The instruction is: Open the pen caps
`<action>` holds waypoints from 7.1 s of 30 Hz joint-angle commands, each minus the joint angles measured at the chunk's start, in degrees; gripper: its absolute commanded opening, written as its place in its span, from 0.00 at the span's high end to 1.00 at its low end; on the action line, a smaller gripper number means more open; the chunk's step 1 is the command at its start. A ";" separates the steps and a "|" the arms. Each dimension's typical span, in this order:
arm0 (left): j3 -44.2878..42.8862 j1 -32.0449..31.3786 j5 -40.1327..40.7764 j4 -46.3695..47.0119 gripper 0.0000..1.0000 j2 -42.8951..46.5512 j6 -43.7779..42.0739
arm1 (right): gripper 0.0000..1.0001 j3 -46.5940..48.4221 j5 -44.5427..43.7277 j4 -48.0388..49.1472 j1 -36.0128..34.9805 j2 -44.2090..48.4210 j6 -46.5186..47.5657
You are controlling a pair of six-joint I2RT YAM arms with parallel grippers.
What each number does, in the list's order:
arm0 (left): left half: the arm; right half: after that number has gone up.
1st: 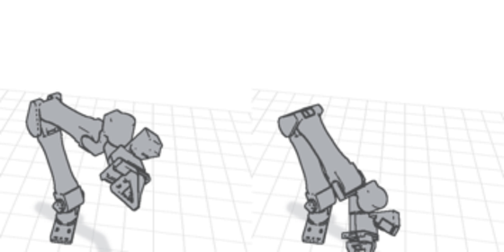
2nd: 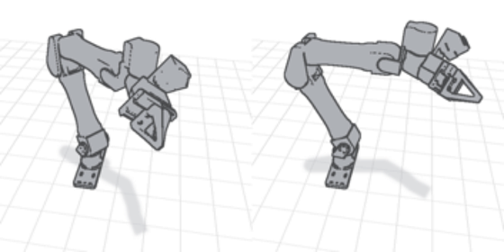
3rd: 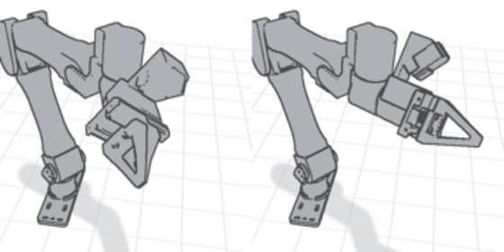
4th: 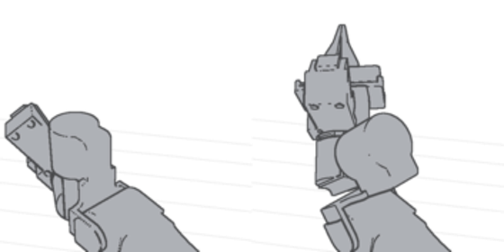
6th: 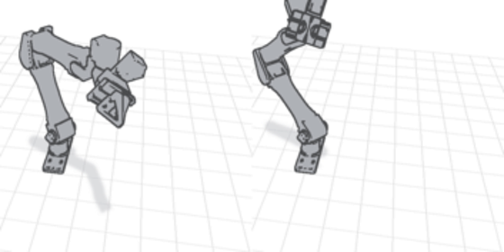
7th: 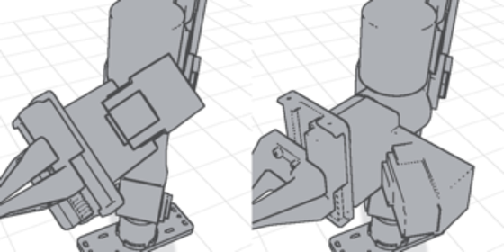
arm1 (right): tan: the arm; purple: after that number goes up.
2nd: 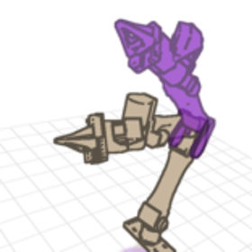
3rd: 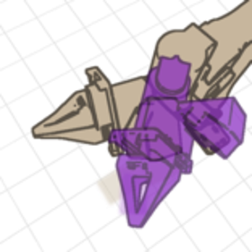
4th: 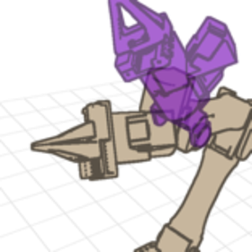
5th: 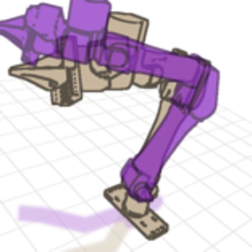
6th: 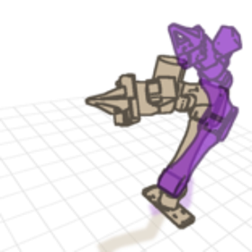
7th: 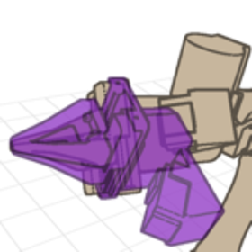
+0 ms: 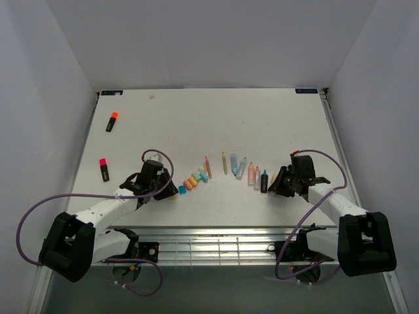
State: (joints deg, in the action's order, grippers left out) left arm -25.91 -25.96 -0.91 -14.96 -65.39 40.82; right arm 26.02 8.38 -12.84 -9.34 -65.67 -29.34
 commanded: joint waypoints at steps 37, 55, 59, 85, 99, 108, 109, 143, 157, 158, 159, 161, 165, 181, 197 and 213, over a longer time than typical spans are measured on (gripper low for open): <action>-20.13 2.13 19.97 -13.34 0.07 -1.94 -3.98 | 0.13 5.18 0.31 -6.41 0.20 8.71 5.61; -52.73 31.29 17.62 4.67 0.02 -37.52 -31.05 | 0.13 10.37 21.83 -2.89 -6.38 8.45 10.19; -61.87 34.30 17.34 6.17 0.02 -46.83 -37.01 | 0.14 10.72 20.89 -3.68 -13.84 7.66 10.09; -82.90 42.39 -1.98 2.57 0.06 -67.60 -54.00 | 0.14 9.49 19.65 -4.74 -17.81 6.26 13.00; -90.46 42.74 -5.69 -6.48 0.09 -73.92 -55.14 | 0.15 8.70 19.65 -4.65 -17.82 8.10 12.82; -88.26 42.57 -3.66 -7.80 0.19 -74.01 -53.48 | 0.15 8.08 19.83 -4.56 -17.81 8.45 12.82; -88.26 42.48 -3.49 -7.80 0.21 -74.01 -53.47 | 0.15 7.91 20.00 -4.47 -17.81 8.45 12.82; -78.96 35.19 -8.23 -12.20 1.00 -46.61 -23.08 | 0.14 9.92 15.26 -9.21 -17.81 16.71 10.53; -32.99 -5.40 8.54 -1.31 1.00 -6.52 6.71 | 0.15 17.04 17.56 -2.28 -21.23 15.06 4.83; -31.93 -7.25 9.77 -1.04 1.00 -5.99 8.21 | 0.15 18.70 16.59 -2.19 -22.20 14.35 4.04; -30.62 -11.88 11.52 -0.77 1.00 -6.16 10.23 | 0.15 19.50 15.19 -2.01 -23.51 13.82 3.68; -30.51 -16.04 16.80 -0.95 1.00 -7.73 11.12 | 0.16 20.47 9.57 -0.61 -27.03 13.11 1.85; -33.31 -25.01 22.52 -2.96 1.00 -11.51 15.41 | 0.17 19.60 5.26 4.75 -31.77 11.71 -1.33; -37.11 -35.48 35.00 -10.17 1.00 -14.25 26.68 | 0.28 13.88 -13.83 7.66 -40.14 10.65 -6.78; -32.71 -35.57 35.89 -10.26 1.00 -7.30 28.17 | 0.30 8.79 -14.27 10.38 -41.90 13.20 -8.54; -33.24 -35.57 34.40 -9.65 1.00 -8.17 29.67 | 0.32 7.46 -9.18 20.57 -42.51 11.97 -6.34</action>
State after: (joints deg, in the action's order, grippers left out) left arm -58.61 -61.25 34.11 -25.23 -74.46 69.34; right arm 33.45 -2.11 2.39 -51.48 -54.04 -37.34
